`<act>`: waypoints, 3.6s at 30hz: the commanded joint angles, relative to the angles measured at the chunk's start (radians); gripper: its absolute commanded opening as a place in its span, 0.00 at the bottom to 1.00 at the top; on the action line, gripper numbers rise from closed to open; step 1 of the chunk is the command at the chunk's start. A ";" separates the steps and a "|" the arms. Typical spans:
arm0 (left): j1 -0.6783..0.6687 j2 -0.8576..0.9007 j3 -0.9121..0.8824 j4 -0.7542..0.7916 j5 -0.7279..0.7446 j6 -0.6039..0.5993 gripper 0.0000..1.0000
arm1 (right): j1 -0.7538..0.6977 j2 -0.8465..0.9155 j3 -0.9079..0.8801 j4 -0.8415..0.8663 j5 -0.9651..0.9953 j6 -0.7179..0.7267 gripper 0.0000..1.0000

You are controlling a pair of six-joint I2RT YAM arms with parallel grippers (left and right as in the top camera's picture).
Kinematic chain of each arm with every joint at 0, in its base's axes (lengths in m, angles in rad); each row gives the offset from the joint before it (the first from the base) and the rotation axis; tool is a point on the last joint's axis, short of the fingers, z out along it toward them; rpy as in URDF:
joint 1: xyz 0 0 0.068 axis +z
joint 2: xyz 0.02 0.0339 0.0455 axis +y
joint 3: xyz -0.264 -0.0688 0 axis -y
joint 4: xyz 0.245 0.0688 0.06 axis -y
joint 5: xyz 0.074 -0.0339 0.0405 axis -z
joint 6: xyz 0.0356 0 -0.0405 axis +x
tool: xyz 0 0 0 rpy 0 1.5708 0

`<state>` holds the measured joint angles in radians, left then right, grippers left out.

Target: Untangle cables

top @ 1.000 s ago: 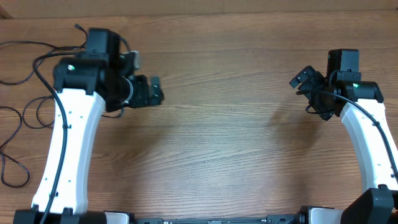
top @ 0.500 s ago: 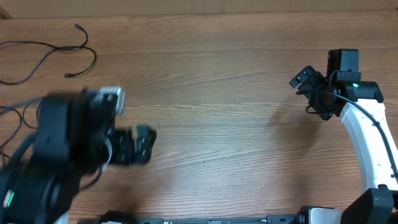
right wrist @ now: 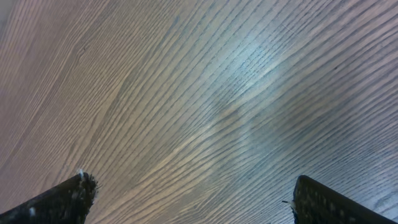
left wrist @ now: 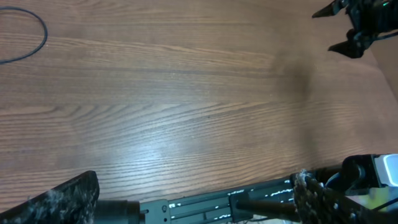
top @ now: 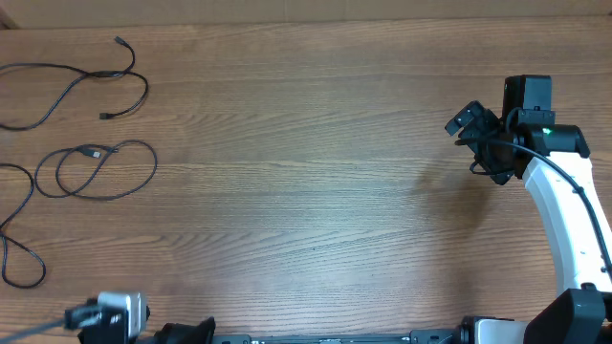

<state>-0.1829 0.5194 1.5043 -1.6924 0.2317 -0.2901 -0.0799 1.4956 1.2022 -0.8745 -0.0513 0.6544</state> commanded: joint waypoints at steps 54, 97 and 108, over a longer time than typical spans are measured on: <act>0.223 -0.516 -1.188 1.238 0.049 0.288 1.00 | -0.006 -0.014 0.002 0.005 0.009 -0.002 1.00; 0.222 -0.516 -1.501 1.617 -0.323 0.277 1.00 | -0.006 -0.014 0.002 0.005 0.009 -0.002 1.00; 0.222 -0.516 -1.499 1.609 -0.256 0.275 1.00 | -0.006 -0.014 0.002 0.005 0.008 -0.002 1.00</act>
<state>0.0338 0.0151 0.0090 -0.0788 -0.0448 -0.0185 -0.0799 1.4956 1.2022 -0.8753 -0.0513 0.6544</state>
